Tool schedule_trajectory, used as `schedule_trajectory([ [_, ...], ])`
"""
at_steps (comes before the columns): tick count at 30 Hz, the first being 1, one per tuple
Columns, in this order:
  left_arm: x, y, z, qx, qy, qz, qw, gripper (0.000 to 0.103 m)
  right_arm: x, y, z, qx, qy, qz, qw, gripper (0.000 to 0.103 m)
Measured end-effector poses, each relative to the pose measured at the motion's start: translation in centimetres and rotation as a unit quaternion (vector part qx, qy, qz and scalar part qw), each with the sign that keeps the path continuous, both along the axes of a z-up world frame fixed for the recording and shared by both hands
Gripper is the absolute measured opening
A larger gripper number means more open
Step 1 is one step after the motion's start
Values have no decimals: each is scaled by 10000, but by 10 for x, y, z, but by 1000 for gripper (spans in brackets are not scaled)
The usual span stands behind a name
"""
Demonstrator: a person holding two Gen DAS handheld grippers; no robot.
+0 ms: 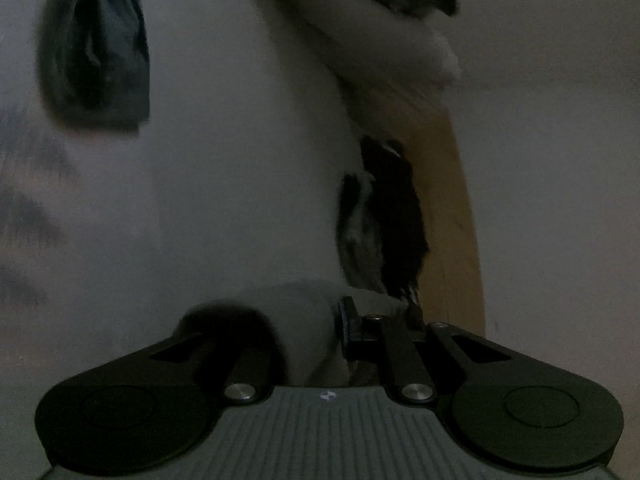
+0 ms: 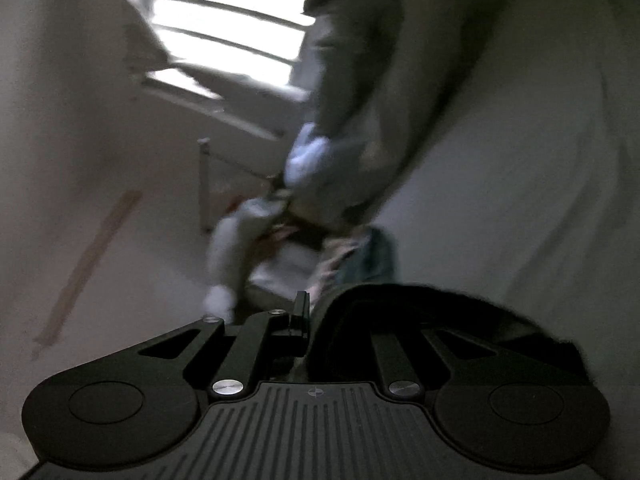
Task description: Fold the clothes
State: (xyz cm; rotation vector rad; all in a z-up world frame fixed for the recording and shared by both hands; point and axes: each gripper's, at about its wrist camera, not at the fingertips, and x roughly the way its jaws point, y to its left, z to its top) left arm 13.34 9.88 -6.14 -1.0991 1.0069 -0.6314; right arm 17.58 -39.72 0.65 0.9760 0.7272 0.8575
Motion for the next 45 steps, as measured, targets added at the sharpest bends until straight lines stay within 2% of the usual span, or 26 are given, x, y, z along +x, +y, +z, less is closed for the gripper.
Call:
schedule_trajectory([
  [6,56,15,-43,118,467,127,9988,22,70,11,-37,-533,601,-217,9965,13],
  [10,83,17,-75,84,785,69,9969,29,87,4,-58,-648,859,-87,9942,15],
  [13,83,23,-80,-134,714,22,9974,31,99,-1,-73,-734,1051,11,9917,32],
  [15,81,29,-83,-281,599,-10,9978,37,107,-4,-83,-791,1179,76,9898,49],
  [17,80,30,-81,-340,558,-53,9978,42,112,-10,-90,-862,1255,104,9883,91],
  [18,80,33,-82,-378,602,-51,9975,43,108,-19,-85,-923,1165,-20,9889,97],
  [21,73,34,-82,-418,534,-37,9977,52,94,-51,-66,-827,962,-650,9898,99],
  [22,72,36,-78,-450,494,5,9978,64,88,-58,-58,-857,880,-855,9887,99],
  [23,69,40,-75,-486,444,80,9978,81,78,-62,-47,-989,734,-1005,9873,99],
  [26,63,54,-62,-463,332,222,9981,100,43,-41,-13,-1746,295,-1010,9790,99],
  [30,44,70,-38,237,335,425,9983,103,-3,18,18,-2849,-370,-855,9540,100],
  [32,28,74,-17,719,94,557,9958,103,-25,52,28,-3339,-661,-812,9368,101],
  [34,11,73,5,1221,-238,634,9902,103,-43,91,36,-4012,-1068,-809,9061,102],
  [35,3,69,17,1481,-449,645,9858,103,-55,109,36,-4229,-1281,-736,8940,102],
  [36,-7,60,28,1809,-710,588,9792,103,-66,123,34,-4323,-1407,-657,8883,102],
  [38,-27,40,49,2453,-1226,473,9605,103,-80,147,29,-4286,-1429,-587,8902,102],
  [40,-47,7,61,2595,-1736,255,9497,103,-100,165,24,-4197,-1545,-509,8930,102],
  [43,-77,-34,61,2286,-2179,-23,9488,103,-116,175,17,-4032,-1599,-299,9006,102],
  [45,-93,-55,51,2089,-2263,-200,9512,103,-114,174,11,-3933,-1388,-261,9085,99],
])
